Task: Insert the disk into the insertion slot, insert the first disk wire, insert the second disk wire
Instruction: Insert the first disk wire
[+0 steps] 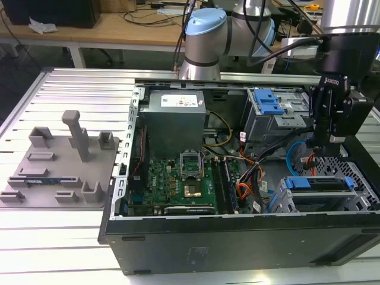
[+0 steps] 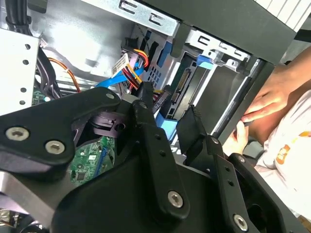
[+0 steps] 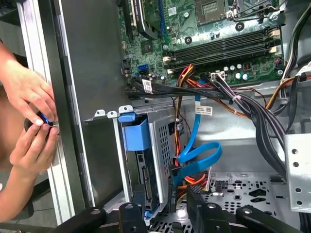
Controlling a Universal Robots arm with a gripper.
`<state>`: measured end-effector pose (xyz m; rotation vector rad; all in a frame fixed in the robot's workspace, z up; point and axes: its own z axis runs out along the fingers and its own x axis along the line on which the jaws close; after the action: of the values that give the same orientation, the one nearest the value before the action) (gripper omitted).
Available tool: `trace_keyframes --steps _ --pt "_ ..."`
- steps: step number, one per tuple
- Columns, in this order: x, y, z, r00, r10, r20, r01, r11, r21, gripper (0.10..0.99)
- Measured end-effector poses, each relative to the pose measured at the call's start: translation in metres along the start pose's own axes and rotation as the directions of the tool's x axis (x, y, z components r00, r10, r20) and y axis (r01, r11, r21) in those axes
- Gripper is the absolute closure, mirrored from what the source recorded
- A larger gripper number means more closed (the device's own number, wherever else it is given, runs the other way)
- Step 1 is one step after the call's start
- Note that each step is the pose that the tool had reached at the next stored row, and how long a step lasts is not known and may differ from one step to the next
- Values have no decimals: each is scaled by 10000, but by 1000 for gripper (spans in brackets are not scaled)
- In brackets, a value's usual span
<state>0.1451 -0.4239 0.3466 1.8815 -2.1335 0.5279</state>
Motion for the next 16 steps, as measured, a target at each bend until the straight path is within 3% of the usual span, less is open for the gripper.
trace_keyframes --steps 5,9,16 --pt "-46 6 3 10000 -7 -30 7 10000 20 620" --pt "-58 9 18 10000 44 -16 -44 9999 156 620" --pt "-67 16 37 10000 44 -33 -44 9999 158 620"
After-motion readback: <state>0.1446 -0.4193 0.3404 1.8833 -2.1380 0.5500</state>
